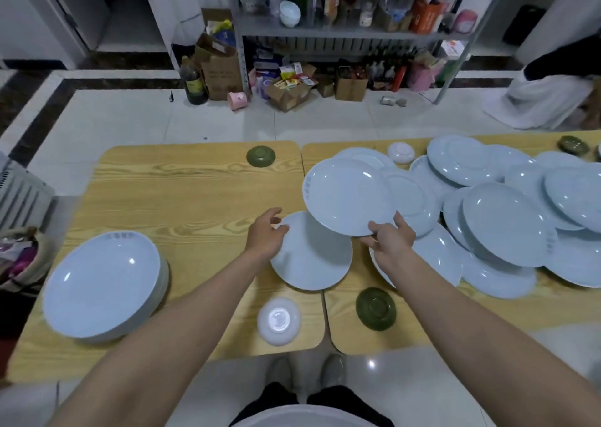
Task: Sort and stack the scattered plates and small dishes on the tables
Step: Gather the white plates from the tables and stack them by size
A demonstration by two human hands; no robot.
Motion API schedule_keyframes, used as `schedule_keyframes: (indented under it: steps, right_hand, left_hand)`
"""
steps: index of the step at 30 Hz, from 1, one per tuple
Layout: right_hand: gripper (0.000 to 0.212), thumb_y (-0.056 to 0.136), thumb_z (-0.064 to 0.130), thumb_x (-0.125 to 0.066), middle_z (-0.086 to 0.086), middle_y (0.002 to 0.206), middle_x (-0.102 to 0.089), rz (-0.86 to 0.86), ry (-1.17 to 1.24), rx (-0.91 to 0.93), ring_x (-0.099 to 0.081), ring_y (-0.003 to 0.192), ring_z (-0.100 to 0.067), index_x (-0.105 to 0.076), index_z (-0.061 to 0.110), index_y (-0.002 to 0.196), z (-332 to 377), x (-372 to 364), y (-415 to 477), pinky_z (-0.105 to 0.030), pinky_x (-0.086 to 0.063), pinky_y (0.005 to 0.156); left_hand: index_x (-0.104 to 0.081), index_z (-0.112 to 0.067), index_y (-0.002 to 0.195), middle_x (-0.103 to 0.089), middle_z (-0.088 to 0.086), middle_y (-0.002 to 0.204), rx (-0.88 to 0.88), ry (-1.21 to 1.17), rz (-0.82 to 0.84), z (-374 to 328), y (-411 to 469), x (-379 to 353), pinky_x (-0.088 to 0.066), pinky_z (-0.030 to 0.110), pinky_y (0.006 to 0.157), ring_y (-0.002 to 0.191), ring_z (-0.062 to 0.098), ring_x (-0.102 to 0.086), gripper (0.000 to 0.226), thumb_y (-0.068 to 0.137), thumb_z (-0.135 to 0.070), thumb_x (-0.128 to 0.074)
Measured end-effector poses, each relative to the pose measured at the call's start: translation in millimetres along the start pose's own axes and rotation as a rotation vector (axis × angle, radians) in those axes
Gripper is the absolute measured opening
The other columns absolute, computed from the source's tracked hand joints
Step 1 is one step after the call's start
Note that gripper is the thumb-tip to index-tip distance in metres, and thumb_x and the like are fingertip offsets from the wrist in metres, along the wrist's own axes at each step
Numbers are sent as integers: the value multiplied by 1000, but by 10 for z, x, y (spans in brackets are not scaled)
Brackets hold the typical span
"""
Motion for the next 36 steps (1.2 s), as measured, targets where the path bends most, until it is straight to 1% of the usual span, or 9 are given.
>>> schedule_keyframes:
  steps: [3,6,12,17,20,22,27,31,36]
  right_hand:
    - [71,86,-20,-55,-10,138,-56,2,11,10,-65,96,-27,-46,17,146,-4,49,-50,-32,-60,56]
    - [71,87,-19,-55,-10,137,-56,16,11,24,-66,91,-24,-46,19,146,-18,76,-81,-31,-59,55]
    - [70,85,-19,-56,-9,135,-58,30,-1,30,-65,103,-30,-49,19,144,-47,209,-72,-36,-61,60]
    - [71,85,-19,-58,-10,132,-59,-4,-34,6,-66,99,-30,-50,20,143,-69,339,-31,-40,-62,63]
    - [72,85,-19,-59,-10,131,-59,-20,-23,-19,-67,94,-28,-49,21,145,-64,387,-21,-43,-63,66]
    - [72,85,-18,-60,-10,130,-60,-25,-23,-20,-67,92,-28,-49,21,145,-51,414,-8,-42,-63,65]
    - [73,85,-18,-60,-10,130,-61,5,-15,-19,-69,88,-27,-48,21,145,5,443,8,-37,-61,62]
    - [74,85,-18,-58,-9,136,-57,44,-8,14,-67,101,-31,-47,22,146,106,422,30,-43,-62,68]
    - [76,85,-16,-60,-8,129,-61,121,18,52,-67,104,-30,-44,24,148,226,326,-13,-40,-62,70]
  left_hand:
    - [-52,-16,139,-59,11,130,50,115,-18,280,-135,25,-48,32,86,111,29,-59,48,92,-13,-61]
    - [-51,-11,140,-56,16,135,70,224,-33,496,-205,20,-42,32,92,121,31,-54,51,90,-13,-63]
    - [-46,-14,142,-58,15,131,133,211,-17,681,-276,-123,-43,31,87,115,31,-57,57,88,-15,-66]
    - [-38,-23,146,-58,9,130,164,50,-41,745,-280,-275,-46,29,83,113,30,-58,69,86,-3,-67]
    - [-43,-33,136,-59,9,125,235,-159,-28,715,-252,-342,-59,33,58,92,33,-66,69,84,11,-55]
    - [-43,-33,138,-57,8,128,256,-236,-28,699,-224,-366,-58,30,50,100,32,-64,74,83,15,-51]
    - [-35,-27,151,-54,11,134,293,-422,-55,660,-197,-411,-60,33,55,107,33,-63,84,84,20,-54]
    - [-30,-22,153,-57,16,133,305,-583,-77,587,-223,-418,-61,36,58,107,36,-65,86,84,22,-56]
    - [-33,-24,152,-67,15,114,284,-707,-119,425,-289,-379,-62,37,64,87,27,-72,85,84,20,-60]
Point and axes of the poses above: each hand's wrist, its own y-axis towards the middle knuckle, its own x-axis out of the back of the hand, z = x × y, the point moved 1 cm from there along y, towards the middle knuckle
